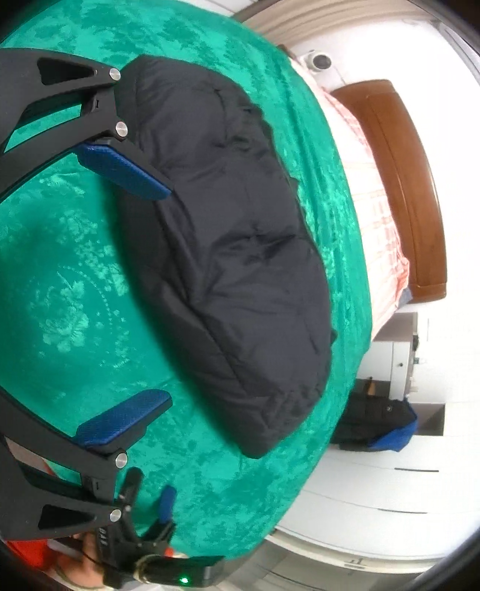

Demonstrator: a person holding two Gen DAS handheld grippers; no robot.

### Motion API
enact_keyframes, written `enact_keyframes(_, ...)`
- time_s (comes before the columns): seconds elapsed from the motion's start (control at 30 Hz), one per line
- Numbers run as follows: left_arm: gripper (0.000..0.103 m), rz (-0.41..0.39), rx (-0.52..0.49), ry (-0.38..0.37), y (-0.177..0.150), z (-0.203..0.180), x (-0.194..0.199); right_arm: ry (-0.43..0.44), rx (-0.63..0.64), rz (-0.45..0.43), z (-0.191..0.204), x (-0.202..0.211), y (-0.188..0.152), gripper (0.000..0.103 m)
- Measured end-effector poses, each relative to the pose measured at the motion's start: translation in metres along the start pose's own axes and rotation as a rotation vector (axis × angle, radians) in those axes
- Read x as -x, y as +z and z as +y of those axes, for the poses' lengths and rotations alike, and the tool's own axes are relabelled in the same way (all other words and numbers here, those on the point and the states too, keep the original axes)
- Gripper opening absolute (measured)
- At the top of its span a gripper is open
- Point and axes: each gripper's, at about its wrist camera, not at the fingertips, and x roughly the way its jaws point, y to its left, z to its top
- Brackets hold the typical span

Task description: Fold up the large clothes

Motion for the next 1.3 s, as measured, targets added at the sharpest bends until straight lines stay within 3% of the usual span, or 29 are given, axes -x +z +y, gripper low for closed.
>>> enact_keyframes(0.43,0.102,-0.041,-0.001,-0.074,0.028,-0.014,-0.025,0.007,-0.015,0.002,-0.004,-0.003,0.0,0.099)
enact_keyframes(0.7,0.102,0.038,0.029,-0.11,0.008,-0.019,-0.062,0.003,-0.029,-0.005,-0.009,0.0,0.0,0.099)
enact_keyframes(1.0,0.102,0.085,-0.067,-0.135,-0.014,-0.033,-0.051,0.005,-0.03,-0.006,-0.007,0.0,0.0,0.099)
enact_keyframes(1.3,0.102,0.081,-0.049,-0.118,-0.017,-0.024,-0.033,0.004,-0.03,-0.006,-0.007,0.0,0.0,0.099)
